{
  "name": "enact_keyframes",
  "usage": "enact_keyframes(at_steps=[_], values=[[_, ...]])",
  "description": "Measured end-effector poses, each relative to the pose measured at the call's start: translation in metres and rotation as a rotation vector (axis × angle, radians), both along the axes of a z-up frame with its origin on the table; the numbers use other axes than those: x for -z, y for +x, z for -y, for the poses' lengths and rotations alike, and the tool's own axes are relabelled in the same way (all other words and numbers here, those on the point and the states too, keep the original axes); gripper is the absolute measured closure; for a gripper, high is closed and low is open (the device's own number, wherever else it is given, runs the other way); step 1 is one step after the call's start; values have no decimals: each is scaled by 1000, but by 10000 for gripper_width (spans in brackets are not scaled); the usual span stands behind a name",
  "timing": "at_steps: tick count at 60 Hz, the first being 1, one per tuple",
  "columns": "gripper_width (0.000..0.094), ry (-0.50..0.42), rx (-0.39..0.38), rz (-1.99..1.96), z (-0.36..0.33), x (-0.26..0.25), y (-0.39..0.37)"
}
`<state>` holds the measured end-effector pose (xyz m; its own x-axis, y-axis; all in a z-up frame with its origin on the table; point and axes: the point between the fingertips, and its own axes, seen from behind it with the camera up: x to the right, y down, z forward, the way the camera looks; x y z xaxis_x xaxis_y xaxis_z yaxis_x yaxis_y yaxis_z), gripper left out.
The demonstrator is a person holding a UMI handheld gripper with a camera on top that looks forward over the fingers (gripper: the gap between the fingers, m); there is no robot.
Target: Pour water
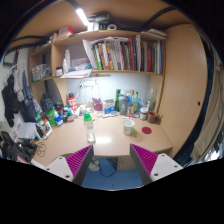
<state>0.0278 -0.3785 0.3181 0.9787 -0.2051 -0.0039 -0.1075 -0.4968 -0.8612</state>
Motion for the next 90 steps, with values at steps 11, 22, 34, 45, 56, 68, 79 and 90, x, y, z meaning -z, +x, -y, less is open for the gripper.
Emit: enact_keyframes(at_steps=[11,22,34,45,56,68,79,90], values=[[100,25,28,45,-4,-3,-16],[96,56,-19,65,-25,20,-28],[92,117,-83,28,-99,81,-47],[98,181,-163,-11,-208,156,-70],[91,221,-209,-14,-316,222,-87],[105,277,-216,-27,-400,249,-92],[489,315,-198,5,-426,248,-88],[565,283,-211,-1,-430,251,-87]])
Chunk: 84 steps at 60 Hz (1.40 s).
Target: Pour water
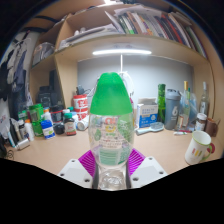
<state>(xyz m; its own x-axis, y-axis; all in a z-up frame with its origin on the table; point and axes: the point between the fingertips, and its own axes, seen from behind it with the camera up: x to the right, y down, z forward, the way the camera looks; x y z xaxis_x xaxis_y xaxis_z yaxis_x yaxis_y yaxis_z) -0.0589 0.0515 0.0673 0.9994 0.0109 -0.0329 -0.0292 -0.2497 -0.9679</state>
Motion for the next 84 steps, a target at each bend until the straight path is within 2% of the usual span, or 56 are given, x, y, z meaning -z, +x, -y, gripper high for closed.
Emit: enact_keyframes(at_steps=[6,13,17,23,32,37,43,51,66,76,84], values=[[564,-43,-34,-29,-2,-2,-2],[564,12,-44,-132,-6,-63,12],[565,45,-29,-287,-9,-104,31],[566,54,39,-636,-13,-144,74],[566,-30,146,-1288,-10,-140,122],[567,-86,163,-1667,-13,-127,135],[565,-83,160,-1990,-13,-131,142],[563,-75,129,-2184,-14,-139,148],[566,77,121,-2459,-17,-159,188],[566,68,116,-2456,-18,-161,188],[565,27,73,-2342,-19,-168,176]])
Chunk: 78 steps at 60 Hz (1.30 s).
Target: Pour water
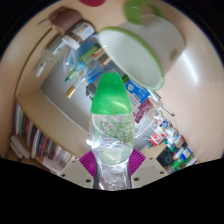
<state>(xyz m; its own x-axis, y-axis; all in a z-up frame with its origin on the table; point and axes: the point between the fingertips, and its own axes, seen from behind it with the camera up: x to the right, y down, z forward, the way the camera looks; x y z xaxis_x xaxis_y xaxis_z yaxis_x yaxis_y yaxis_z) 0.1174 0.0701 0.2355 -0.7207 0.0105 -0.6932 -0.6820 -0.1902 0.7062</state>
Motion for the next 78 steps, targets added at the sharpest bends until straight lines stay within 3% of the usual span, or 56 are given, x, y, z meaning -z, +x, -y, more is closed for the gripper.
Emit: enact_keyframes(at_steps=[5,11,15,21,28,34,41,43,52,61,66,78], values=[[568,7,-37,225,1,-11,-7],[568,109,-93,609,9,-51,-10],[567,139,-92,917,7,-81,2],[563,172,65,1409,9,-122,71],[553,15,285,1840,18,-152,168],[536,-234,349,2044,27,-95,257],[537,-512,240,2186,49,24,321],[535,-552,210,2196,55,50,325],[536,-539,114,2209,59,130,314],[529,-553,91,2267,56,166,314],[519,-521,182,2305,55,159,315],[505,-496,194,2294,54,159,315]])
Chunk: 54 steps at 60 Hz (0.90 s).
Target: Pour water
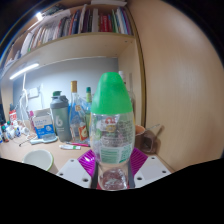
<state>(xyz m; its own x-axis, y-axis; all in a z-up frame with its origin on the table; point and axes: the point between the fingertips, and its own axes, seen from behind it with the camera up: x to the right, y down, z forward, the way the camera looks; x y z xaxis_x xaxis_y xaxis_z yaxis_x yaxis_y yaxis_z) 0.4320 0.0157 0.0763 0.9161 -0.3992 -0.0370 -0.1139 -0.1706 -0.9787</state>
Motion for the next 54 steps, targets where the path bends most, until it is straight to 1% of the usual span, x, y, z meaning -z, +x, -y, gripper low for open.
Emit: enact_keyframes(at_steps=[4,6,7,10,11,12,13,15,17,19,22,24,31,42,45,49,54], values=[[450,-9,-9,6,-1,1,-1],[416,-34,-15,-8,-1,4,-2],[401,-62,-16,-18,-3,9,-1],[297,-170,-13,-74,6,31,-3],[228,-199,-13,-97,9,37,-5],[189,-214,-14,-118,13,39,-8],[117,-216,-15,-136,16,38,-11],[73,-199,-13,-161,22,35,-14],[89,-194,-7,-178,31,33,-18],[97,-211,6,-186,44,31,-20],[97,-229,30,-175,65,23,-24],[96,-226,42,-163,79,15,-28],[97,-237,69,-163,136,-9,-58],[95,-239,43,-124,223,-65,-135],[96,-251,47,-105,250,-82,-162],[97,-252,27,-72,277,-104,-191],[95,-252,20,-46,308,-131,-230]])
